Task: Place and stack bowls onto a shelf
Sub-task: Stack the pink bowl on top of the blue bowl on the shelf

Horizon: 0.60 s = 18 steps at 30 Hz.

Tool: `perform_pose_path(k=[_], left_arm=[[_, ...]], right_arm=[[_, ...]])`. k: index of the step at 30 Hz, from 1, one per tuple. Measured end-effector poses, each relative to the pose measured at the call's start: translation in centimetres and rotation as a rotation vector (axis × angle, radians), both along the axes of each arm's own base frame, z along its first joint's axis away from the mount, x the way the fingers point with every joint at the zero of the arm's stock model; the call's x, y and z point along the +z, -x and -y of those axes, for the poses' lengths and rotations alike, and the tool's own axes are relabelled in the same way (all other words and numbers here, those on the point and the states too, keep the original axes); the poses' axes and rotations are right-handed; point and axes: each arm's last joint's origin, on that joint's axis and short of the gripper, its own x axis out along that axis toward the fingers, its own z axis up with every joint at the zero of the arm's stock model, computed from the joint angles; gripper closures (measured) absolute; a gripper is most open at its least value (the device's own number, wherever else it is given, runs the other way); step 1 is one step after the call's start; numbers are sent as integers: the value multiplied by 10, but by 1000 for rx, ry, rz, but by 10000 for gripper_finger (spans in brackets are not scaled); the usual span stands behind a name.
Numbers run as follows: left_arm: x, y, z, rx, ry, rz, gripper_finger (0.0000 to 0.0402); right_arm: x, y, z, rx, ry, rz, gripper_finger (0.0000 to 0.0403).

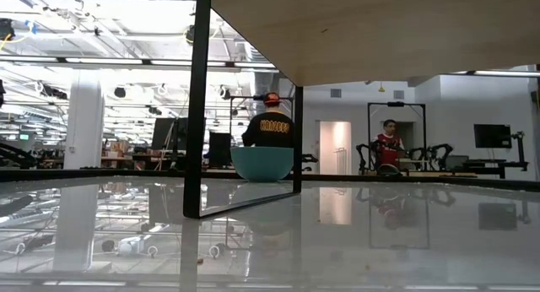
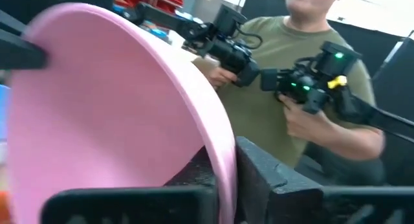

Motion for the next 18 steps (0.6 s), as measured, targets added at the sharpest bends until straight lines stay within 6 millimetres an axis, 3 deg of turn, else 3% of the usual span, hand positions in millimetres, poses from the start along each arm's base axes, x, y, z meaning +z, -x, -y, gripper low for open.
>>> perform_pose_path(k=[10, 18], left_arm=[[0, -4, -7, 158, -32, 71, 223], [3, 1, -39, 279, -15, 53, 145]], right_arm=[[-5, -1, 0, -29, 9, -46, 371], [-14, 0, -6, -49, -1, -166, 371]])
